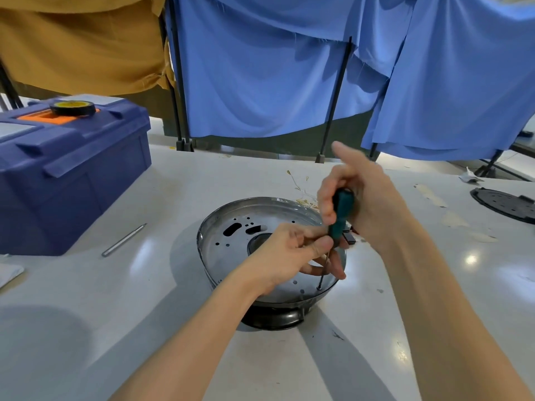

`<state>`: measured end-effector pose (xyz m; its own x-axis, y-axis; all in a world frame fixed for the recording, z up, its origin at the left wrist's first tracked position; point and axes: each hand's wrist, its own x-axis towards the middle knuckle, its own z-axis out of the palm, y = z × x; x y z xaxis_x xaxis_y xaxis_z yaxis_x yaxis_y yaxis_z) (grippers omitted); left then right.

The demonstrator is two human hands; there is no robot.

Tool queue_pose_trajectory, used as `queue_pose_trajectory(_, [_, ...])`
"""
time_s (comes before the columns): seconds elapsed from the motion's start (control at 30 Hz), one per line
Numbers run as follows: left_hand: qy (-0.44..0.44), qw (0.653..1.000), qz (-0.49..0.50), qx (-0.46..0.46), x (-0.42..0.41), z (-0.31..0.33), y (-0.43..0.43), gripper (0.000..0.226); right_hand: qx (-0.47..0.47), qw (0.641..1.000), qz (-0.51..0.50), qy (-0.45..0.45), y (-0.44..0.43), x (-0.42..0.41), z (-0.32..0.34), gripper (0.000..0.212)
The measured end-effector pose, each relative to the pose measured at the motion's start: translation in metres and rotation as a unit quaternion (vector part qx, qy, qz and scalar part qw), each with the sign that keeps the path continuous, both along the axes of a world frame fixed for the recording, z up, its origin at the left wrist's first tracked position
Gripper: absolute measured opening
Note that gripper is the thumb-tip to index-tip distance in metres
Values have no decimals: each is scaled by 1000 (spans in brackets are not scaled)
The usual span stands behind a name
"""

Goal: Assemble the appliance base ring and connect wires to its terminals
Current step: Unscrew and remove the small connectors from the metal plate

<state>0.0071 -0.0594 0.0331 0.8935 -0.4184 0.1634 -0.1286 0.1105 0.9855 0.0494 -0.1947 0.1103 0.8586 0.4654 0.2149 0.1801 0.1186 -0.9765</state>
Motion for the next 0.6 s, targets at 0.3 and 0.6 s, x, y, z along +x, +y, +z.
queue_pose_trajectory(0.3, [-2,1000,0,-25,1,-4,-3,23,85,996,-26,-14,9,-7,-11,64])
queue_pose_trajectory(0.6, [-15,1000,-2,-21,-4,-2,-9,27,65,909,-395,-120,38,-22,-27,66])
